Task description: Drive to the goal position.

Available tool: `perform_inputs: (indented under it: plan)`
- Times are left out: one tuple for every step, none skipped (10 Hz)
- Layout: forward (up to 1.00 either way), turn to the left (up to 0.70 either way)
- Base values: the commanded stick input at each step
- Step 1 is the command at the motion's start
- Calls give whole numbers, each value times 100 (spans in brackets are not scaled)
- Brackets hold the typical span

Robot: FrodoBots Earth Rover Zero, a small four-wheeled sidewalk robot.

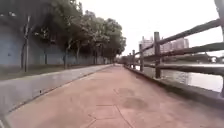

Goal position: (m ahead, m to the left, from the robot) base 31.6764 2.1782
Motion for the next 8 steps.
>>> perform_inputs:
  plan:
    - [100,0]
    - [100,0]
    - [100,0]
    - [100,0]
    - [100,0]
    - [100,0]
    - [100,0]
    - [100,0]
